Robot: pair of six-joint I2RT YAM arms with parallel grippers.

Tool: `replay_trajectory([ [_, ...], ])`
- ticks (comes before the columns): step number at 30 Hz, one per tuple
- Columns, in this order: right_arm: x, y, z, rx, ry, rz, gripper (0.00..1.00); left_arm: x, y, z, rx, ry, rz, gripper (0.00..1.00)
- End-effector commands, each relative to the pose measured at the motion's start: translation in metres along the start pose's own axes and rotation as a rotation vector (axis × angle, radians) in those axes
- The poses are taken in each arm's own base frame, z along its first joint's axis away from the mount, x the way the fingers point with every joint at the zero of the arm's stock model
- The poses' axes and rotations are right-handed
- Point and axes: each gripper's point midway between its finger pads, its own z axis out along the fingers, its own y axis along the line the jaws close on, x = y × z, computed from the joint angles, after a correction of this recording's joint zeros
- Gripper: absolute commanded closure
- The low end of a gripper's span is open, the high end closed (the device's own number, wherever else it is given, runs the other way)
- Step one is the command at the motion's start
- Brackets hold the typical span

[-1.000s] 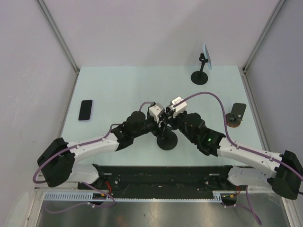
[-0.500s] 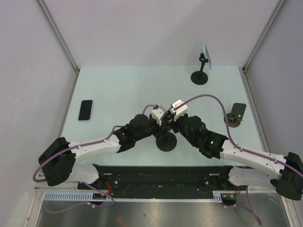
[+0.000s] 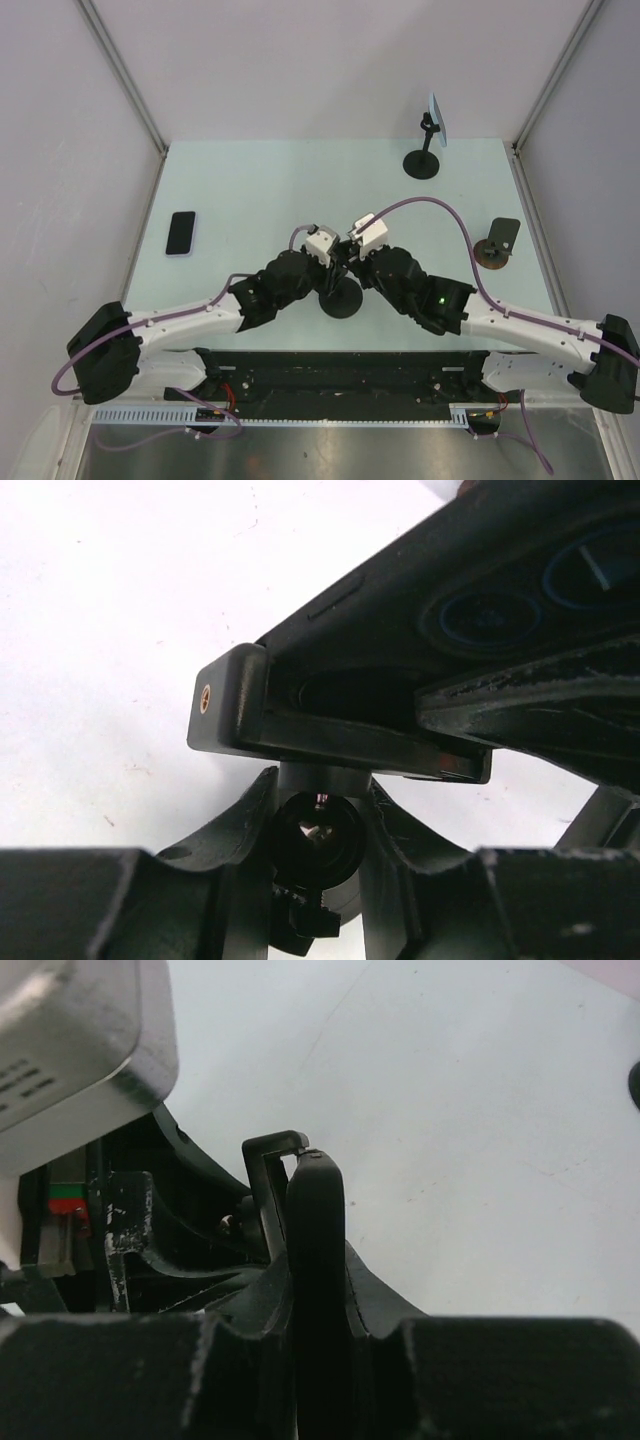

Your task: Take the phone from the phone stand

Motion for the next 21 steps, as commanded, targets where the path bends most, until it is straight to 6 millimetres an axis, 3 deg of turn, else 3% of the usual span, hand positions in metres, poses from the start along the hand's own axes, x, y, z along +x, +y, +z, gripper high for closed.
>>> replay_trajectory([
  [1,-0.009,-0.061,-0.014,0.307,0.006,-0.012,1.00,0.000,0.059,-0.023,-0.332,-0.066,-0.045,1.00],
  [9,-0.039,-0.058,0.000,0.361,-0.055,0.087,1.00,0.020,0.004,-0.028,-0.186,-0.083,-0.023,1.00],
  [13,-0.041,-0.064,0.008,0.415,-0.043,0.099,1.00,0.025,-0.007,-0.030,-0.167,-0.090,-0.038,1.00],
  [21,-0.049,-0.050,0.023,0.311,-0.064,0.116,1.00,0.025,-0.017,-0.025,-0.124,-0.077,0.008,1.00],
])
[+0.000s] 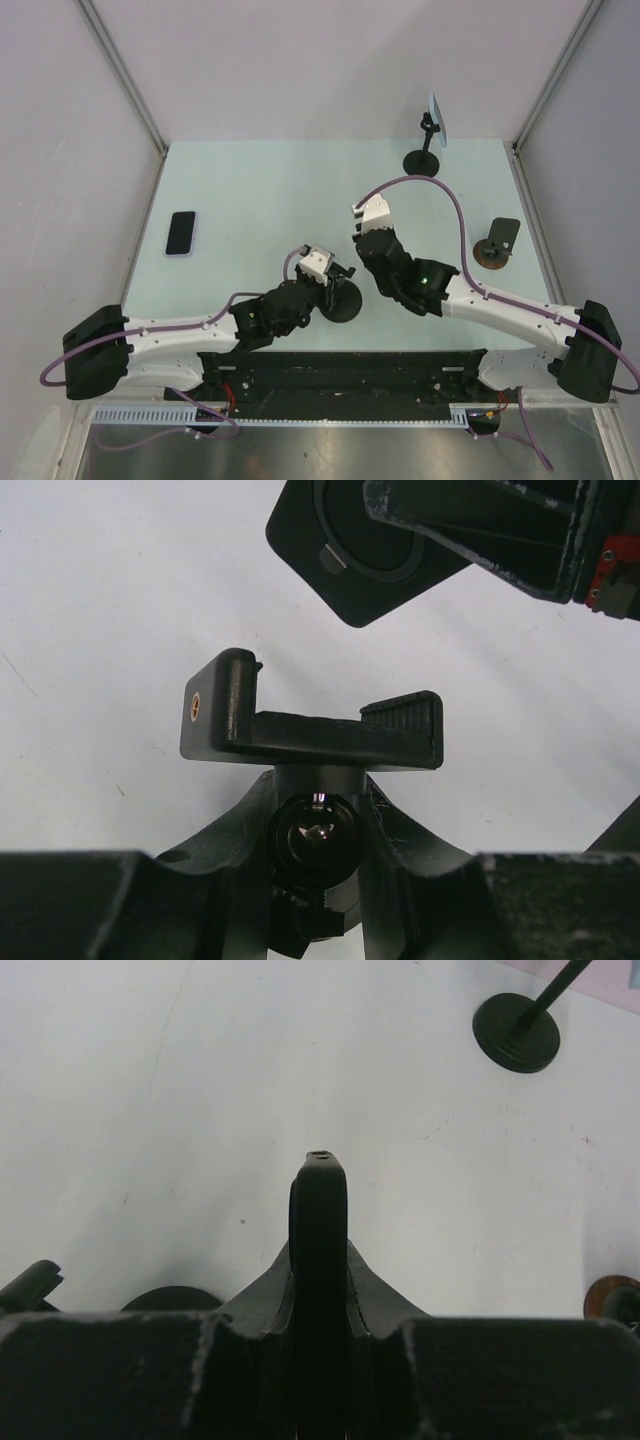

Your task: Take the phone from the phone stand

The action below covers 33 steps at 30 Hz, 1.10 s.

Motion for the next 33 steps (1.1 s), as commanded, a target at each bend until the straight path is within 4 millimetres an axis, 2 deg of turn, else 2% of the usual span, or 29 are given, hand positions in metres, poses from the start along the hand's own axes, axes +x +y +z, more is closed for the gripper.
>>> replay_trajectory([
  [1,-0.049,0.002,-0.002,-0.022,-0.117,0.103,1.00,0.014,-0.003,0.000,0.018,0.039,0.046,1.00],
  [5,-0.057,-0.008,0.000,-0.033,-0.136,0.113,1.00,0.008,-0.006,0.005,0.066,0.033,0.076,1.00],
  [10,-0.062,-0.034,-0.008,-0.002,-0.158,0.115,1.00,-0.006,-0.006,0.017,0.110,0.010,0.137,1.00],
  [13,-0.061,-0.048,-0.016,0.011,-0.171,0.136,1.00,-0.024,-0.007,0.030,0.121,-0.021,0.159,1.00],
  [14,-0.061,-0.052,-0.018,0.013,-0.172,0.142,1.00,-0.039,-0.009,0.036,0.122,-0.049,0.160,1.00],
  [15,-0.060,-0.056,-0.021,0.020,-0.174,0.151,1.00,-0.037,-0.012,0.041,0.126,-0.042,0.178,1.00],
  [16,-0.060,-0.064,-0.024,0.030,-0.177,0.159,1.00,-0.050,-0.016,0.046,0.132,-0.065,0.199,1.00],
  [21,-0.057,-0.080,-0.033,0.039,-0.181,0.181,1.00,-0.049,-0.024,0.061,0.156,-0.054,0.209,0.98],
  [23,-0.055,-0.083,-0.035,0.034,-0.180,0.189,1.00,-0.048,-0.024,0.062,0.162,-0.051,0.210,0.93],
  [24,-0.055,-0.084,-0.035,0.032,-0.179,0.197,1.00,-0.046,-0.023,0.063,0.160,-0.046,0.211,0.86],
  [26,-0.055,-0.087,-0.037,0.031,-0.182,0.204,1.00,-0.042,-0.020,0.063,0.155,-0.038,0.210,0.79],
  [30,-0.056,-0.090,-0.040,0.026,-0.185,0.214,1.00,-0.045,-0.015,0.057,0.141,-0.048,0.195,0.53],
  [33,-0.059,-0.092,-0.043,0.020,-0.195,0.228,1.00,-0.051,-0.011,0.049,0.134,-0.070,0.196,0.39],
])
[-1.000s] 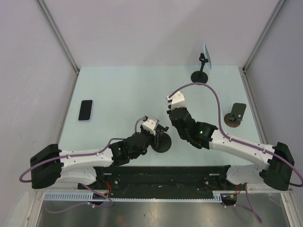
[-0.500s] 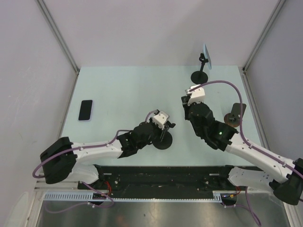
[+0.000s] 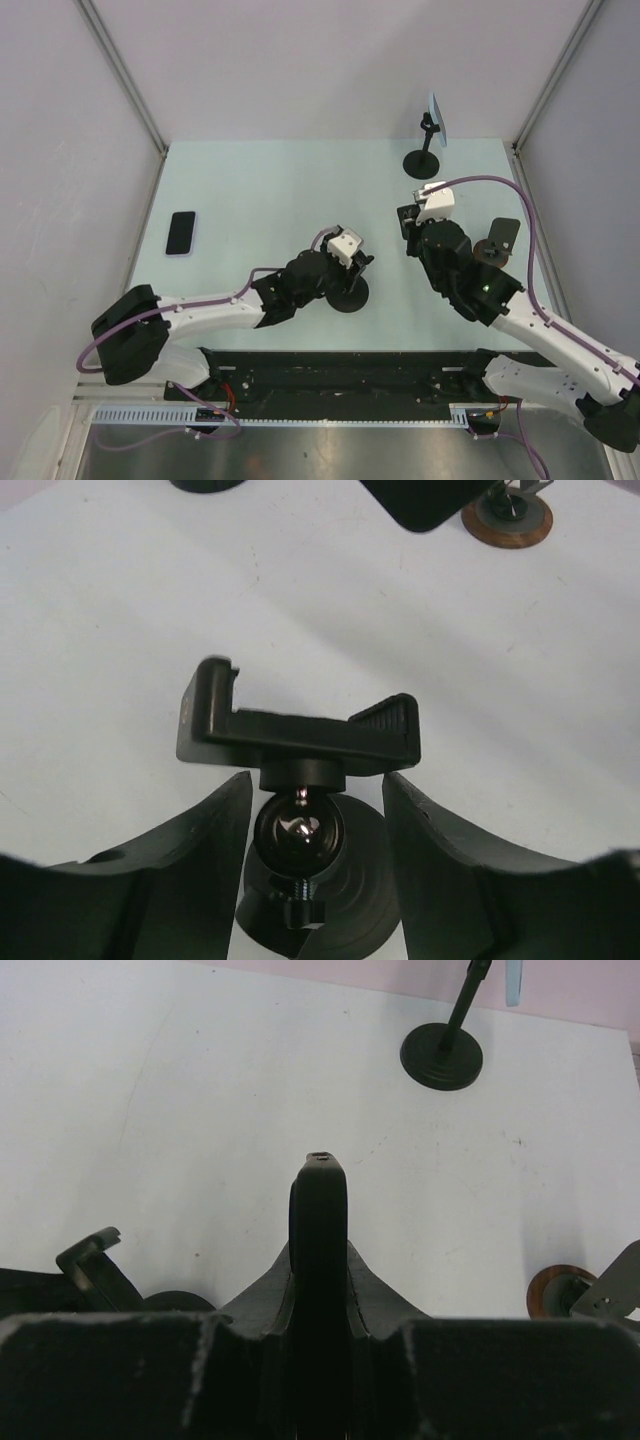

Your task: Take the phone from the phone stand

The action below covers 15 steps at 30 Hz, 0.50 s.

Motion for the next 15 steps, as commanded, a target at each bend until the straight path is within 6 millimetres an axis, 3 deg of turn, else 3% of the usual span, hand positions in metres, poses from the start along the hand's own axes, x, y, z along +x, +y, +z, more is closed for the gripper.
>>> replay_trajectory([
  [1,-0.030,-0.003,-0.010,-0.018,-0.091,0.090,1.00,-0.041,0.007,-0.012,-0.013,-0.131,0.010,0.36],
  [11,-0.045,-0.008,-0.023,-0.049,-0.140,0.178,1.00,-0.061,0.007,-0.041,0.022,-0.208,-0.003,0.00],
  [15,-0.059,-0.006,-0.032,-0.096,-0.183,0.263,1.00,-0.085,0.007,-0.059,0.024,-0.279,0.054,0.00],
])
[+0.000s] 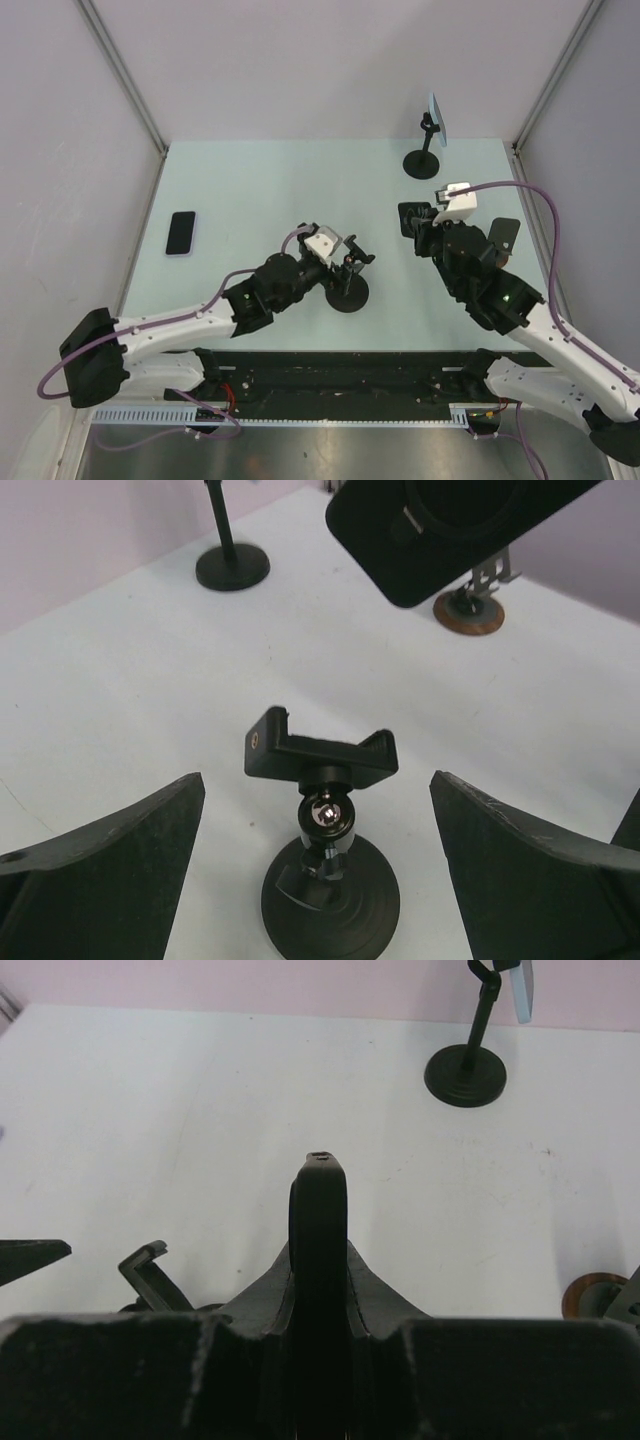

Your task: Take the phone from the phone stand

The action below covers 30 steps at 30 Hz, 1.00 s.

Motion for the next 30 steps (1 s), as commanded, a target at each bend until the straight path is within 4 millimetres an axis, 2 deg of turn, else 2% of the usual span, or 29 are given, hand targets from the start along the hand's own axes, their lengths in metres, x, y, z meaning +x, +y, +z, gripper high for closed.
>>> replay_trajectory([
  [1,-0.046,0.008,-0.014,-0.074,-0.139,0.171,1.00,-0.048,0.002,-0.018,0.003,-0.140,0.085,0.00],
  [7,-0.064,0.026,-0.025,-0.198,-0.174,0.303,1.00,-0.082,-0.009,-0.027,-0.022,-0.205,0.284,0.00],
  [16,-0.079,0.056,-0.034,-0.361,-0.177,0.434,1.00,-0.105,-0.010,-0.015,-0.151,-0.198,0.451,0.00],
  [21,-0.085,0.065,-0.039,-0.417,-0.175,0.498,1.00,-0.108,-0.013,-0.007,-0.183,-0.199,0.526,0.00],
  [28,-0.083,0.078,-0.038,-0.476,-0.141,0.529,1.00,-0.106,-0.024,0.003,-0.199,-0.194,0.627,0.00],
  [30,-0.082,0.081,-0.039,-0.492,-0.132,0.536,1.00,-0.109,-0.022,0.004,-0.229,-0.203,0.655,0.00],
])
